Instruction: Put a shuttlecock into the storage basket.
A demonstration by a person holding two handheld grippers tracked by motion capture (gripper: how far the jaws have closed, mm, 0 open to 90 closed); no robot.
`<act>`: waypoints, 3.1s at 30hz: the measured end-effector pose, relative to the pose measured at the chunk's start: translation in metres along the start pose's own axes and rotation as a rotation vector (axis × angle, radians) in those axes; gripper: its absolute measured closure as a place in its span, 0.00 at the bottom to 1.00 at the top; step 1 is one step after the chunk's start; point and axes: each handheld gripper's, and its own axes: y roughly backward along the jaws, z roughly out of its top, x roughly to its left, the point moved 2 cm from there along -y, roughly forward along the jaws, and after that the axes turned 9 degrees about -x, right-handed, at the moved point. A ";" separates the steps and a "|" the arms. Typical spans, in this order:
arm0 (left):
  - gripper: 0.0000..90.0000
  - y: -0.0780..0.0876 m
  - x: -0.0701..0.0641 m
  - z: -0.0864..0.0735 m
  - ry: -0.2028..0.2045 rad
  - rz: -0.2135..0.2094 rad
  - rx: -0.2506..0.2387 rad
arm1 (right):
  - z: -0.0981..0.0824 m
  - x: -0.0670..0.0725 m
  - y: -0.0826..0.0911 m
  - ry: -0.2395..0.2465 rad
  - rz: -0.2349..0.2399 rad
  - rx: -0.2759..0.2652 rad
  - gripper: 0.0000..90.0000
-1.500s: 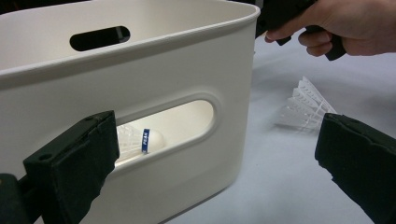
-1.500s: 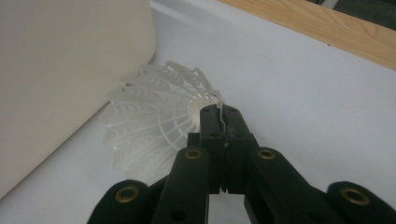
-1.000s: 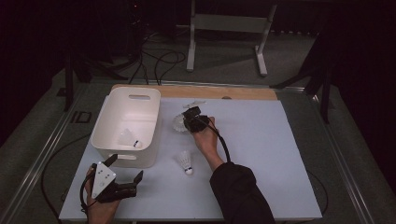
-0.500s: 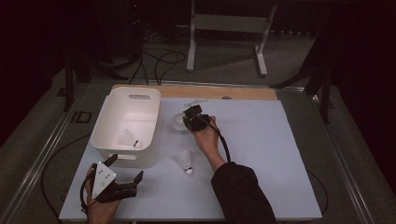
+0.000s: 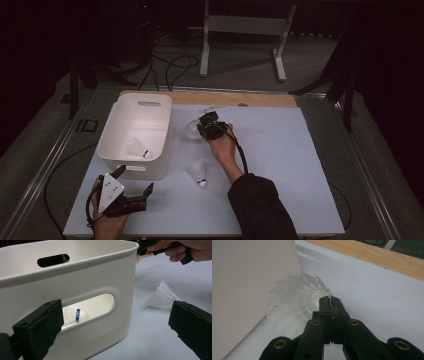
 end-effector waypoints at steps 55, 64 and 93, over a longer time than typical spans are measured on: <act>0.00 0.000 0.000 0.000 0.000 0.002 0.001 | 0.017 0.010 0.017 0.021 0.011 -0.062 1.00; 0.00 0.000 0.000 0.000 -0.001 0.002 0.001 | 0.020 0.013 0.020 0.027 0.015 -0.073 1.00; 0.00 0.000 0.000 0.000 -0.001 0.001 0.000 | 0.027 0.020 0.030 0.037 0.033 -0.107 1.00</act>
